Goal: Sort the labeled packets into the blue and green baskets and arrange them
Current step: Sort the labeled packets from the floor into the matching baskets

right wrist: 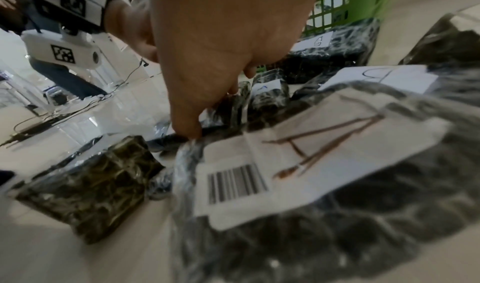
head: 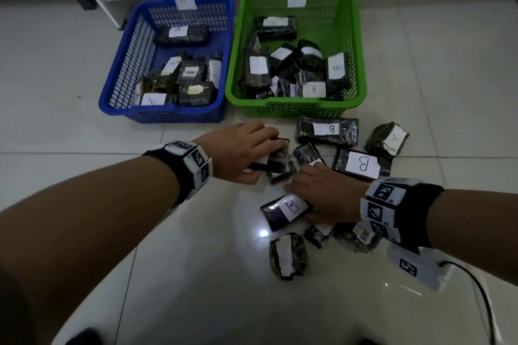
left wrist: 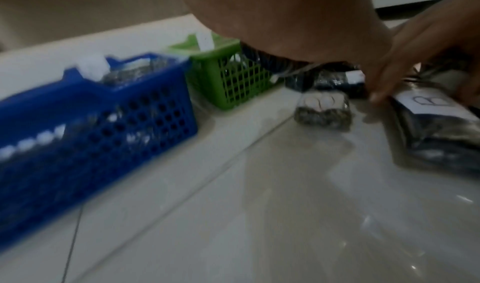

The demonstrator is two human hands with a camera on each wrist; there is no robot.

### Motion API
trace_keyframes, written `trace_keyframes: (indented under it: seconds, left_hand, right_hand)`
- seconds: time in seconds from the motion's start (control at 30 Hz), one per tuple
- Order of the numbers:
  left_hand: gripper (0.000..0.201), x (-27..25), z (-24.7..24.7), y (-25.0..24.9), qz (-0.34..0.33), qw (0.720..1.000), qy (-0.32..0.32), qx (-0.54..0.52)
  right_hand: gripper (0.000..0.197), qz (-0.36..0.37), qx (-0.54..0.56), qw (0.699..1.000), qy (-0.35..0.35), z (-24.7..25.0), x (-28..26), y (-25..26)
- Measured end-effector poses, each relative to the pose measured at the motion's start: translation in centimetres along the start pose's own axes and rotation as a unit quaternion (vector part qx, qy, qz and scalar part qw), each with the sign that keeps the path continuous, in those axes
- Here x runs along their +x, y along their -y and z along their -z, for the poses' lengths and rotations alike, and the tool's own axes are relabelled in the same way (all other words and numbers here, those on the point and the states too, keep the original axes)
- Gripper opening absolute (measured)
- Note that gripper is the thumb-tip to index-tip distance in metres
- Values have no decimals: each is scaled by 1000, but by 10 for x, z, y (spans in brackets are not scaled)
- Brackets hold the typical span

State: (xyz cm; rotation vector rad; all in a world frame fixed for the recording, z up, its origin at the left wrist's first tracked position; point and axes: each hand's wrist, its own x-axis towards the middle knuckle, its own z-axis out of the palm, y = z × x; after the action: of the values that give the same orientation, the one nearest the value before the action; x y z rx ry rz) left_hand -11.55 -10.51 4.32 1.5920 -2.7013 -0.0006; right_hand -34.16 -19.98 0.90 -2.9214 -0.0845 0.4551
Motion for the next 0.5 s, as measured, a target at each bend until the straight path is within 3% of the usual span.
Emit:
trace_keyframes:
  seconds: [0.1, 0.2, 0.27, 0.37, 0.5]
  left_hand:
    - [66, 32, 21, 18, 0, 999, -40, -8]
    - [69, 47, 36, 28, 82, 987, -128, -46]
    - [67, 54, 50, 41, 136, 978, -150, -50]
    - [60, 59, 73, 72, 187, 973, -134, -33]
    - [50, 58, 97, 100, 196, 976, -89, 44]
  right_hand:
    - [56, -11, 46, 999, -26, 3, 1, -3]
    - [60, -18, 94, 992, -85, 13, 0, -3]
    - [63, -27, 100, 986, -129, 19, 0, -8]
    - [57, -86, 82, 970, -214, 39, -3, -20]
    - [51, -170, 9, 934, -313, 65, -10, -38]
